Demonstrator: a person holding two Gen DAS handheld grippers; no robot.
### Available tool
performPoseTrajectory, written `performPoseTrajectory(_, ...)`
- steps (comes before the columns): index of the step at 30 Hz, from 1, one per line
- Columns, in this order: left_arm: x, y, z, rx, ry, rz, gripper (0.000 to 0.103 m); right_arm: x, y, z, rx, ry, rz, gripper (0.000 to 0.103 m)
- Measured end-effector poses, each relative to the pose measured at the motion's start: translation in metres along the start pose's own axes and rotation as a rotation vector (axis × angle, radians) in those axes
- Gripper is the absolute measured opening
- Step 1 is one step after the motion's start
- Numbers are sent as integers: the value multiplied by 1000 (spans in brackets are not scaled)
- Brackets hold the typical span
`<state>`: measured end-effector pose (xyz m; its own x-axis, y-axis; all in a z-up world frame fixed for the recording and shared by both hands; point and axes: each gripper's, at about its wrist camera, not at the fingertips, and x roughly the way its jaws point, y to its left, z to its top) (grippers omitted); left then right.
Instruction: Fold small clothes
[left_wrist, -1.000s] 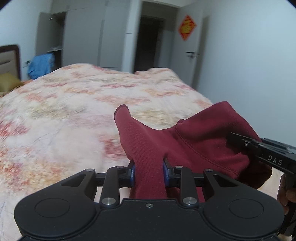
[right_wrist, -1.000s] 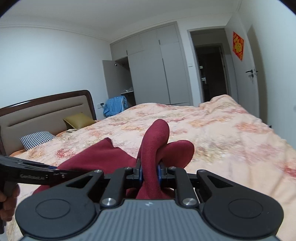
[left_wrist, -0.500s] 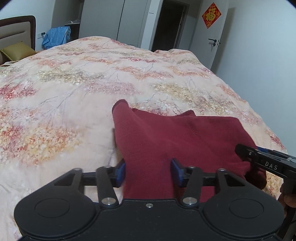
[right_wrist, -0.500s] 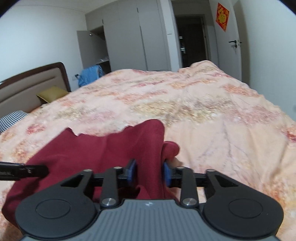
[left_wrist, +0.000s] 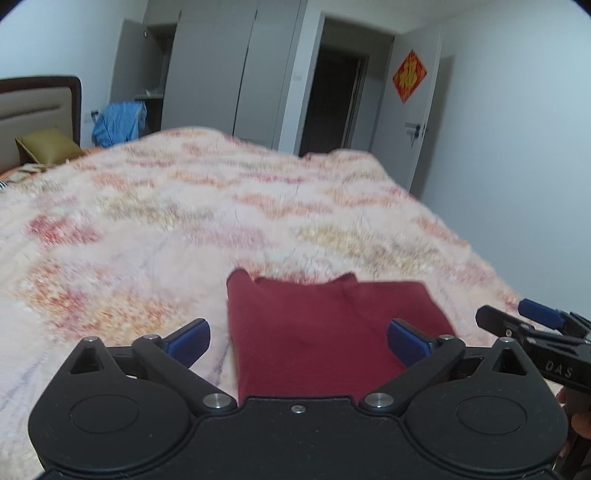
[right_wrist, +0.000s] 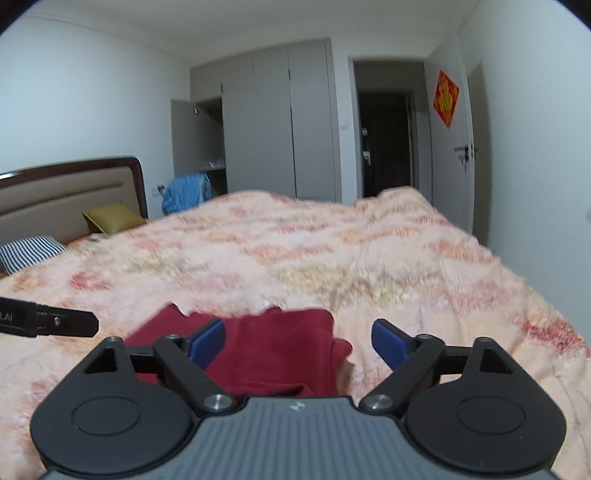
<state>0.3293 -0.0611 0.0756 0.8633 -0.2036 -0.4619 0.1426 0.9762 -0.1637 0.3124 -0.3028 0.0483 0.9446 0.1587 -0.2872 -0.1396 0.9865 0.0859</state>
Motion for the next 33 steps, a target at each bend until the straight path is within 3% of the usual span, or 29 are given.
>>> performPoseTrajectory(4,-41,-3,-5,-2,-49,-3,102,-40,12,4,-8,-57,23,103)
performPoseTrajectory(16,-139,-12,-76,34,-123,-13,102,-154,32,-28,31,-123,30,103)
performPoseTrajectory(24,-155,-3,-130,29,-100,43,102,-193,36,-78,74,-136,-61,103)
performPoseTrajectory(29,-151,8,-145,-18,-73,35,102,-196,42,-104,40,-147,-129,103)
performPoseTrajectory(33,-146,13,-151,-31,-54,49,102,-188,47,-117,18,-100,-135,103)
